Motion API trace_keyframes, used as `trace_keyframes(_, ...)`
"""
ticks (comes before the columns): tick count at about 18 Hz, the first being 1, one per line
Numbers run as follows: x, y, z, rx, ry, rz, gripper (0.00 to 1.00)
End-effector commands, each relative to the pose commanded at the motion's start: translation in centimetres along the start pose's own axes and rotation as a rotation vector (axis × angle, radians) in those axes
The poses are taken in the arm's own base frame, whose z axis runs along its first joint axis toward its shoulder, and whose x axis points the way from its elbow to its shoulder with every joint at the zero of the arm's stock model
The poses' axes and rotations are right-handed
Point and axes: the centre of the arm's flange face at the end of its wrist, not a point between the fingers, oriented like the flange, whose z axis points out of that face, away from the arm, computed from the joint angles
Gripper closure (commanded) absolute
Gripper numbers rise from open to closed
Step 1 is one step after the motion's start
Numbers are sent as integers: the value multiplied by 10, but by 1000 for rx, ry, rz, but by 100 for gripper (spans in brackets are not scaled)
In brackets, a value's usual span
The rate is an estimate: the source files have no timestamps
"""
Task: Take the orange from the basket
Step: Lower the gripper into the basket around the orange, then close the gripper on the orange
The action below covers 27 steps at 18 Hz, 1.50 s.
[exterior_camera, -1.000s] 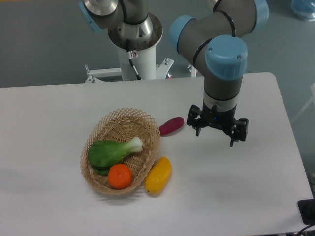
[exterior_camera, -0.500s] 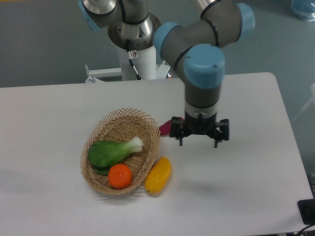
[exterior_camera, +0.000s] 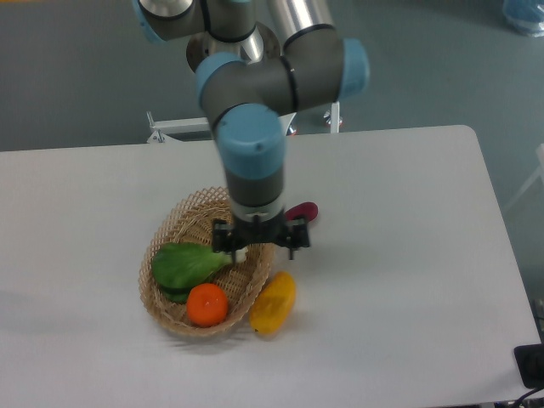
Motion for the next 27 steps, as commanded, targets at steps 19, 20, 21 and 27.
trace_keyframes(19,48,-13,90,-2,6,-69,0)
trace_keyframes(20,48,-14,89,1,6,-70,0)
trace_keyframes(21,49,-14,90,1,4,-68,0)
trace_keyframes(27,47,-15,106,-20,-2,-69,0)
